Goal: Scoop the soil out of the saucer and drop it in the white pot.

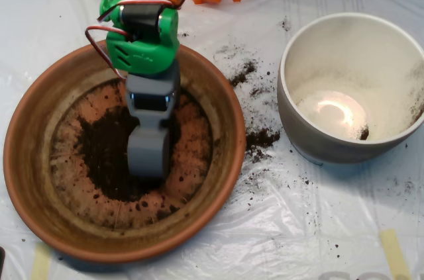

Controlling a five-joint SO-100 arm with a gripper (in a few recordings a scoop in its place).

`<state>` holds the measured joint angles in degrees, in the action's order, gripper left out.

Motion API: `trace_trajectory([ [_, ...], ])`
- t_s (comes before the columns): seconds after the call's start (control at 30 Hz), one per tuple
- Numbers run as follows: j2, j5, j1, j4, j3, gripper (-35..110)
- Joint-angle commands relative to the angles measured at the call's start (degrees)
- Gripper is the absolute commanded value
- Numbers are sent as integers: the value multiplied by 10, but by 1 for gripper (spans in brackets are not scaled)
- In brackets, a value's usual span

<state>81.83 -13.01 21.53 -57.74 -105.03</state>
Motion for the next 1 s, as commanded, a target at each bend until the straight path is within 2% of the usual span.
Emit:
trace_trajectory([
  [0.0,11,-4,-4,-8,41,41],
  [0.57,-16,-8,1,38,43,35],
  [0.8,-11,-9,1,35,45,23],
  [0.97,-11,-18,0,41,46,21],
])
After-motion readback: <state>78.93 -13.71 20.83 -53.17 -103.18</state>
